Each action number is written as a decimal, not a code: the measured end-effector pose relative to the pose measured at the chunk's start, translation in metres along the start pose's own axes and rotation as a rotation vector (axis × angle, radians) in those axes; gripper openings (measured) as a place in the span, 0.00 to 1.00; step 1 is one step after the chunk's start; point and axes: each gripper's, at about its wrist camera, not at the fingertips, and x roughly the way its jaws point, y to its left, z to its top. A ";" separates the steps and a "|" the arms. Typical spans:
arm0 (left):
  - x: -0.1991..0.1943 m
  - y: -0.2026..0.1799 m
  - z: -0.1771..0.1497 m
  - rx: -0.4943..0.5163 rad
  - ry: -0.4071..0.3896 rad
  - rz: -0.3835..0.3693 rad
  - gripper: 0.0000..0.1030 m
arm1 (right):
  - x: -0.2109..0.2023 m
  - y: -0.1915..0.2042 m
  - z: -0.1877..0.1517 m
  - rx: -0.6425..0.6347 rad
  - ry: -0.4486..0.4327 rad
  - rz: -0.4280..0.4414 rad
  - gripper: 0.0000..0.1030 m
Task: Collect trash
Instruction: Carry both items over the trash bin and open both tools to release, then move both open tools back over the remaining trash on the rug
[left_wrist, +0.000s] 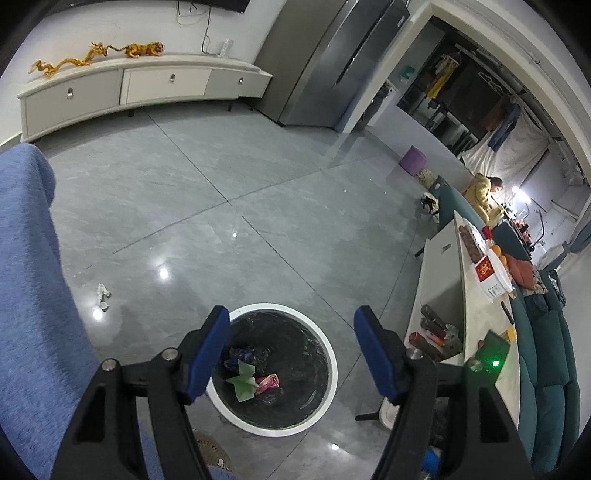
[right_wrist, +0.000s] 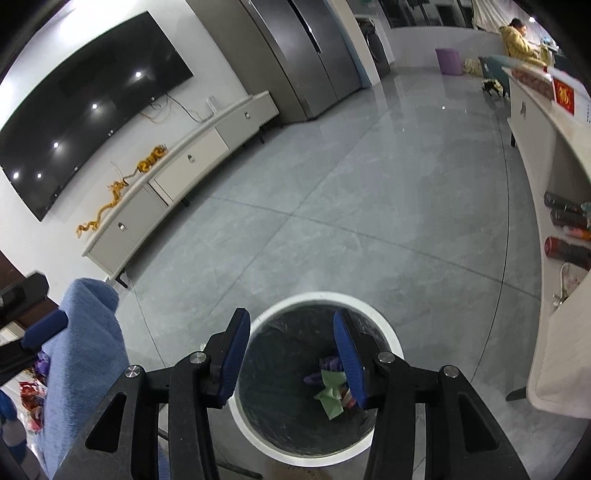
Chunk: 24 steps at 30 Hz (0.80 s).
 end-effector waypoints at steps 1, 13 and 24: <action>-0.008 0.000 -0.001 0.005 -0.014 0.005 0.66 | -0.007 0.004 0.002 -0.005 -0.013 0.003 0.43; -0.141 0.026 -0.022 0.008 -0.211 0.047 0.66 | -0.098 0.075 0.017 -0.123 -0.187 0.070 0.43; -0.271 0.107 -0.067 -0.120 -0.400 0.145 0.66 | -0.153 0.171 -0.002 -0.329 -0.258 0.179 0.46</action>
